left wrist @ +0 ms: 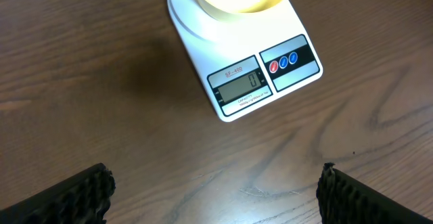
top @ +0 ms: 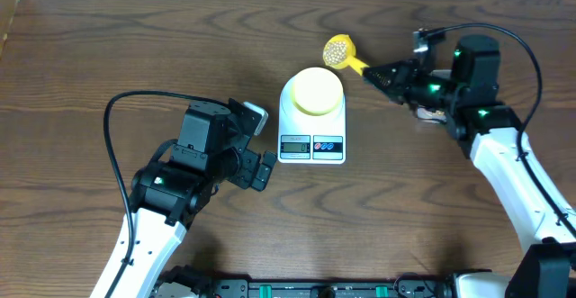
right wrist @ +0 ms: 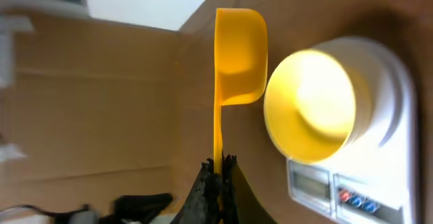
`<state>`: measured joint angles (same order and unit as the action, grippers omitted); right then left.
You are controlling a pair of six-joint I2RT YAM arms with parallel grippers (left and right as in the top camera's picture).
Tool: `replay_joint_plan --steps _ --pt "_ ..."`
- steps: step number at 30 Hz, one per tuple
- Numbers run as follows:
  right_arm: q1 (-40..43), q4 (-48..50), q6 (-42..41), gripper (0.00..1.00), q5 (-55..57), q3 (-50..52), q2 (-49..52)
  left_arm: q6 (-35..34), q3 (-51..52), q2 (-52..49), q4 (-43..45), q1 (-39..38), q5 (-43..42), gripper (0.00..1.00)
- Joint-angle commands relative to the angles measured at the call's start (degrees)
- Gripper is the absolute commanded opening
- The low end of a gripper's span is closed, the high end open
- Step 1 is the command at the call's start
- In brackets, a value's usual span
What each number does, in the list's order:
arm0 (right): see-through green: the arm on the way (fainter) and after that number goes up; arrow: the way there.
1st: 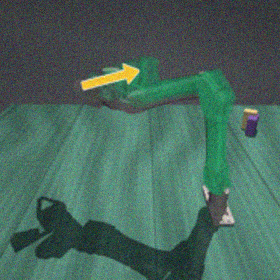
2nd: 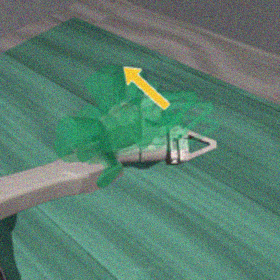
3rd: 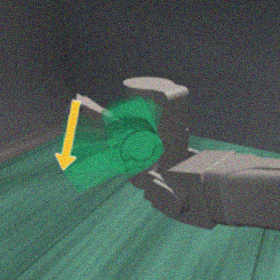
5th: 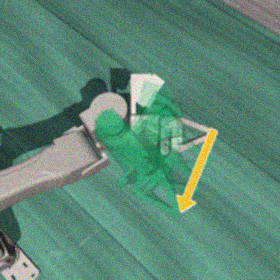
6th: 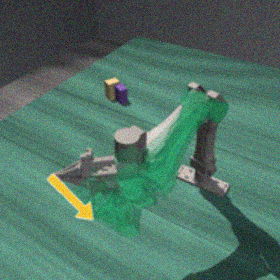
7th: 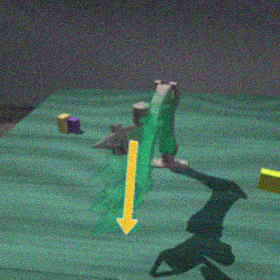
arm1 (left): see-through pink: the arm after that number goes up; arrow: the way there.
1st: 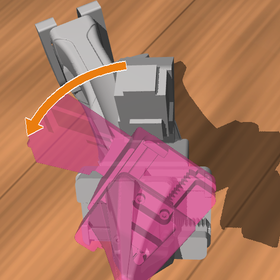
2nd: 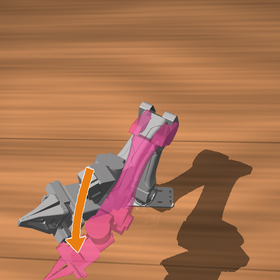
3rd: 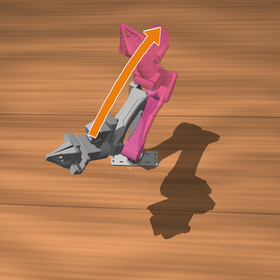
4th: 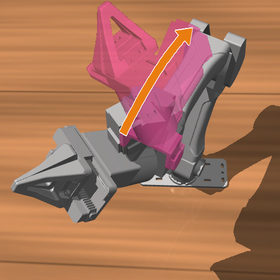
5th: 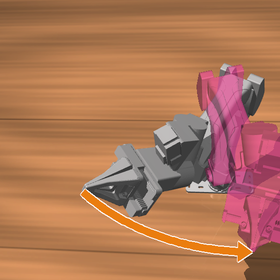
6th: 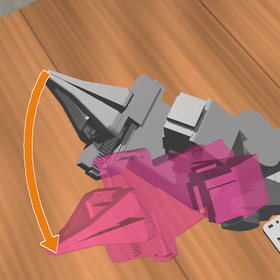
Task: Scoop item into bowl and weigh 50g on scale
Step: 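Lift the filled scoop and carry it over the yellow bowl, then tip the scoop to pour soybeans into the yellow bowl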
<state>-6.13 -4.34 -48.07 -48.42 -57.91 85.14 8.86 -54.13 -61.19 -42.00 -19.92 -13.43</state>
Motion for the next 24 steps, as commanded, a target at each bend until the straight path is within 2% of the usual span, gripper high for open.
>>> replay_joint_plan --steps 1,6,24 --pt "-3.3 -1.2 17.2 0.01 7.1 0.1 0.4 0.1 -0.1 -0.2 0.0 0.2 -0.5 0.98" --pt "-6.9 -5.8 23.0 0.01 19.3 0.1 0.4 0.1 -0.1 -0.2 0.0 0.2 -0.5 0.98" --pt "-12.4 -6.6 38.0 0.01 29.0 0.1 0.4 0.1 -0.1 -0.2 0.0 0.2 -0.5 0.98"
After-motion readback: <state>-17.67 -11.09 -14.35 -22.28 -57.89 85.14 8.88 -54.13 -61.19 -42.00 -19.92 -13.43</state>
